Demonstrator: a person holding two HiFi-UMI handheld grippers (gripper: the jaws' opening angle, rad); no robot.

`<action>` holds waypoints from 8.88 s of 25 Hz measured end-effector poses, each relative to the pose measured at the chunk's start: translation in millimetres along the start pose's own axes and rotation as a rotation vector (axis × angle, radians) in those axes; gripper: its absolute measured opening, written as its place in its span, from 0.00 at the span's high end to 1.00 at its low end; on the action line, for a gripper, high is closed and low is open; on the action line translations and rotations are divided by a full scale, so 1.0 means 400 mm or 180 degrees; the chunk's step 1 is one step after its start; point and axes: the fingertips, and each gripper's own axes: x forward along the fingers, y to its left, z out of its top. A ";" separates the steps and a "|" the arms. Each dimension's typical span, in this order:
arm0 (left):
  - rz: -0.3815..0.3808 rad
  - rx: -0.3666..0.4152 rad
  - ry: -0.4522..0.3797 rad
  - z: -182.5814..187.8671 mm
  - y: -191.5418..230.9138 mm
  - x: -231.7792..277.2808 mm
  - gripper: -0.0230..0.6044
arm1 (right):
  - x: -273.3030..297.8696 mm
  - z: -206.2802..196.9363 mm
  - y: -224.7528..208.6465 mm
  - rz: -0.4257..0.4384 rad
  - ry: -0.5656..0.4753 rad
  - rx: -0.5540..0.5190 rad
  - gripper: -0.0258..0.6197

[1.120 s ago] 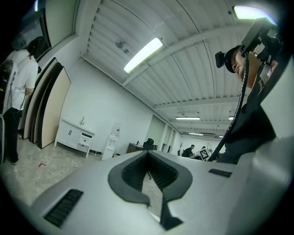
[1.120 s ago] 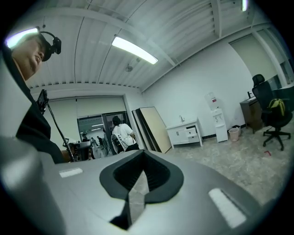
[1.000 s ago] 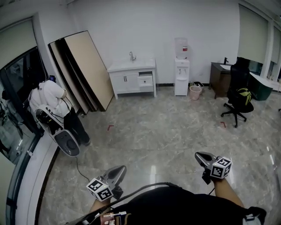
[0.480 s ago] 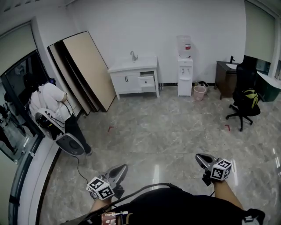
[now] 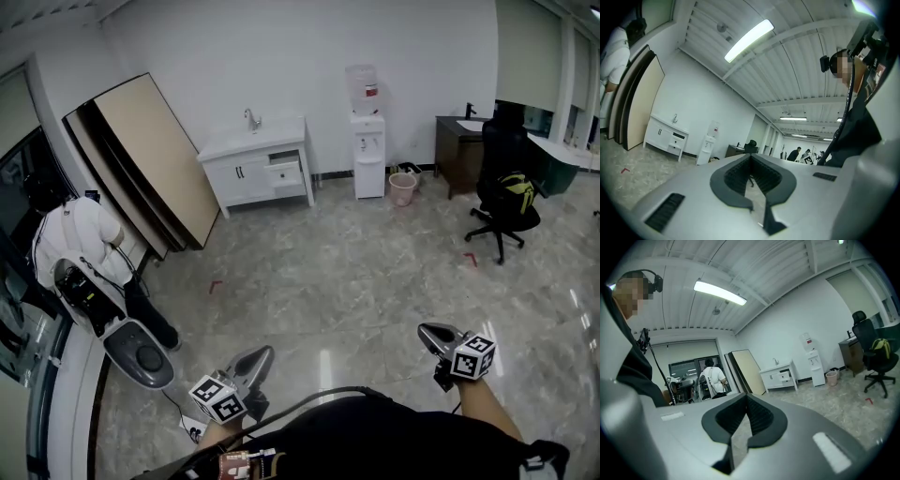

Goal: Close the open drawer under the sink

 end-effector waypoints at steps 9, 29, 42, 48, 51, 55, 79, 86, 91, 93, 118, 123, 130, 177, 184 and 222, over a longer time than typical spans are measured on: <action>-0.0241 -0.0041 -0.0125 0.139 0.275 0.064 0.96 | 0.213 0.130 -0.001 -0.0292 -0.0085 -0.0173 0.96; -0.0150 -0.0075 -0.0042 0.236 0.785 0.071 0.96 | 0.758 0.193 -0.017 -0.0183 0.0066 -0.0224 0.96; 0.0446 -0.0003 -0.0220 0.311 0.827 0.362 0.96 | 0.992 0.416 -0.343 0.0550 0.0242 -0.0334 0.96; 0.0530 -0.0010 -0.0320 0.310 0.810 0.556 0.96 | 1.016 0.494 -0.523 0.0720 0.0221 -0.0355 0.96; 0.0546 0.0022 -0.0284 0.301 0.803 0.632 0.96 | 1.011 0.505 -0.609 0.0713 0.0213 -0.0301 0.96; 0.0567 -0.0015 -0.0203 0.288 0.812 0.710 0.96 | 0.997 0.500 -0.700 0.0646 0.0193 -0.0198 0.96; -0.0228 -0.0048 -0.0067 0.499 1.411 0.883 0.96 | 1.459 0.632 -0.720 -0.0037 0.0022 -0.0240 0.96; -0.0155 -0.0082 -0.0049 0.527 1.596 0.847 0.96 | 1.666 0.637 -0.680 0.0031 0.0136 -0.0300 0.96; -0.0031 -0.0177 -0.0086 0.521 1.688 0.832 0.96 | 1.769 0.655 -0.699 0.0083 0.0207 -0.0325 0.96; 0.0013 -0.0187 -0.0083 0.517 1.716 0.837 0.96 | 1.807 0.665 -0.715 0.0121 0.0211 -0.0329 0.96; 0.0503 -0.0093 -0.0204 0.595 1.801 1.511 0.96 | 2.006 0.946 -1.400 0.0611 0.0275 -0.0282 0.96; 0.0445 -0.0109 -0.0105 0.591 1.822 1.616 0.96 | 2.019 0.957 -1.497 0.0530 0.0289 -0.0200 0.96; 0.0327 -0.0190 -0.0089 0.607 1.972 1.664 0.96 | 2.119 0.962 -1.539 0.0342 0.0303 -0.0175 0.96; 0.0299 -0.0088 -0.0124 0.851 2.559 2.412 0.96 | 2.763 1.420 -2.130 0.0547 0.0188 -0.0418 0.96; 0.0219 -0.0101 0.0017 0.826 2.543 2.618 0.96 | 2.701 1.436 -2.339 0.0369 0.0206 -0.0224 0.96; 0.0236 -0.0240 -0.0019 1.021 3.333 2.878 0.96 | 3.550 1.638 -2.530 0.0561 0.0462 -0.0401 0.96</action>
